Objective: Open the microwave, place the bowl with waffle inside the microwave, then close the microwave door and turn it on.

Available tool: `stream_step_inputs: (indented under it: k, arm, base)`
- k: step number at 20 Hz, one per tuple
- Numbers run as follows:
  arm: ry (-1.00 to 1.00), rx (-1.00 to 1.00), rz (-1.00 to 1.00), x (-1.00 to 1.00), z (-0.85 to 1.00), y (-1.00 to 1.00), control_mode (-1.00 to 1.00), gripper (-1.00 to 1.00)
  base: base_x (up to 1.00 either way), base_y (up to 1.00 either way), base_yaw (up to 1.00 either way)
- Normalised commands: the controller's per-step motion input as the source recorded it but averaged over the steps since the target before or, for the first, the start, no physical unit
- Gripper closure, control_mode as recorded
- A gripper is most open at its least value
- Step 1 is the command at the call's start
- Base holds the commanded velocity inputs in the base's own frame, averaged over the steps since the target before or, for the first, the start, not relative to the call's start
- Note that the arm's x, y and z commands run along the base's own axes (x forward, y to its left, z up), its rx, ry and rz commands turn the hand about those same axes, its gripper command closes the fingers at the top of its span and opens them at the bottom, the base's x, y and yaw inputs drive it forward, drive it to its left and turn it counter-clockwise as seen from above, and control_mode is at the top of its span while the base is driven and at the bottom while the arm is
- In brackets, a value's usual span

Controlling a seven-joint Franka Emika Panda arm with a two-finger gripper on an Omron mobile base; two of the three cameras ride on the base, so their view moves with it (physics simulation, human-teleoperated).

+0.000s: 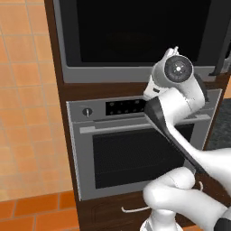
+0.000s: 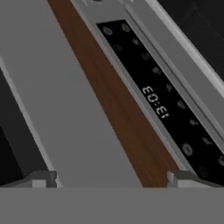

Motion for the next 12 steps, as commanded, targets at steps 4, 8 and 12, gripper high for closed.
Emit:
stream_step_inputs:
  k: [4, 8, 12]
  arm:
    - [0.32, 0.00, 0.63, 0.71, 0.03, -0.50, -1.00, -1.00]
    - [0.13, 0.01, 0.60, 1.00, 0.00, -0.38, -1.00, -1.00]
    - [-0.01, 0.00, 0.51, 1.00, 0.00, -0.20, -1.00, -1.00]
  base:
    - [0.00, 0.00, 0.00]
    - [0.00, 0.00, 0.00]
    - [0.00, 0.00, 0.00]
